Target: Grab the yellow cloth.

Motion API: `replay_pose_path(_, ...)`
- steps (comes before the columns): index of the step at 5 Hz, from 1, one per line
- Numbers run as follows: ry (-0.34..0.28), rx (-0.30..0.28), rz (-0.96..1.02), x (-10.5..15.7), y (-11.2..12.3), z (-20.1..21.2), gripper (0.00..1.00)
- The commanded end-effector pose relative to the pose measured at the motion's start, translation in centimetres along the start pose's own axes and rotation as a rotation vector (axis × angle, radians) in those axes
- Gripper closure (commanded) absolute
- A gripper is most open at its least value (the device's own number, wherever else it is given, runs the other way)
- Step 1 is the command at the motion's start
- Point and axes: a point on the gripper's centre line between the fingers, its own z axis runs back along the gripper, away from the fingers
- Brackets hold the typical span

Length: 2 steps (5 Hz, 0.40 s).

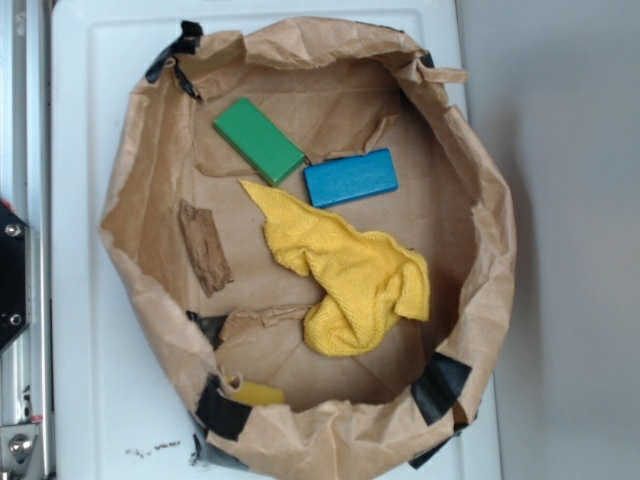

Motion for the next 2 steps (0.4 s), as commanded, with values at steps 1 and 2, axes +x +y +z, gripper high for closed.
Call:
replay_pose_path(1, 0.000, 0.000, 0.000, 0.0, 0.0, 0.0, 0.00)
replay_pose_path(2, -0.124, -0.106, -0.049, 4.9, -2.6, -0.1, 0.00)
